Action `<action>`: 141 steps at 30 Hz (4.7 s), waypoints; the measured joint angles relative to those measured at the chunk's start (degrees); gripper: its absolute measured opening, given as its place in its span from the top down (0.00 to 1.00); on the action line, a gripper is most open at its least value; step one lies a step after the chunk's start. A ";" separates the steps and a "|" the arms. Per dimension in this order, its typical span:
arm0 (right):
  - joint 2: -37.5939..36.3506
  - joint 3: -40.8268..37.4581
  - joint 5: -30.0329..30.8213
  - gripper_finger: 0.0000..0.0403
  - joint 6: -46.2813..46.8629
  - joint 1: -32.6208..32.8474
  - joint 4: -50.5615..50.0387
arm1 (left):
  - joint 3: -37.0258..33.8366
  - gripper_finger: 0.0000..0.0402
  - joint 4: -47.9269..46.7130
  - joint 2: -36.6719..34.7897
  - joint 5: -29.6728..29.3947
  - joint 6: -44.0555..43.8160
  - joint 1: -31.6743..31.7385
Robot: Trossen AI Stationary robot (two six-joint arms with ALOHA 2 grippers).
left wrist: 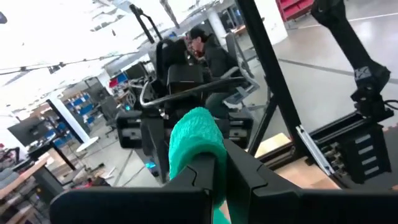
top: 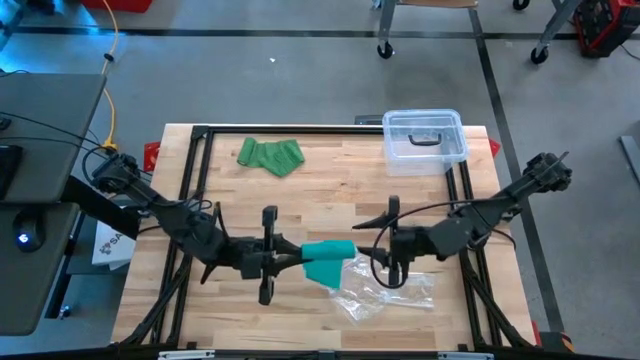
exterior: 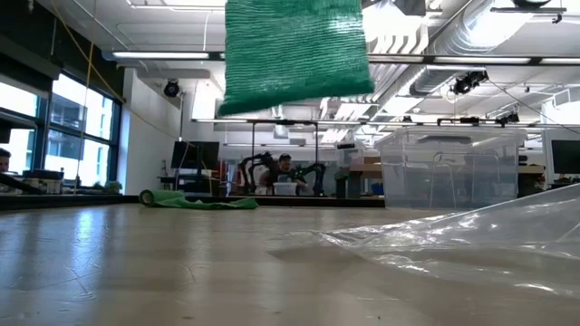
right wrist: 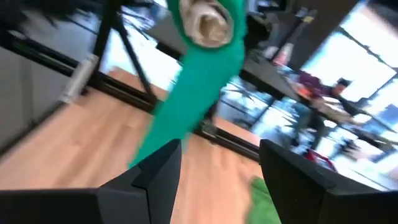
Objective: Roll bandage
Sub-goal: Roll the blue bandage
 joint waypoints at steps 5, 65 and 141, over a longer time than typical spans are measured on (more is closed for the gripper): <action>0.52 0.00 -2.86 0.48 0.68 0.05 6.51 | 0.00 0.98 1.24 0.02 0.06 0.03 -0.02; 9.64 8.20 6.24 1.00 -20.15 -4.28 19.07 | 0.00 0.98 1.10 0.02 -0.47 -2.40 -6.81; 7.69 8.44 -16.77 0.44 18.51 -4.24 11.98 | 0.02 0.97 -2.39 0.02 -10.58 10.87 -6.48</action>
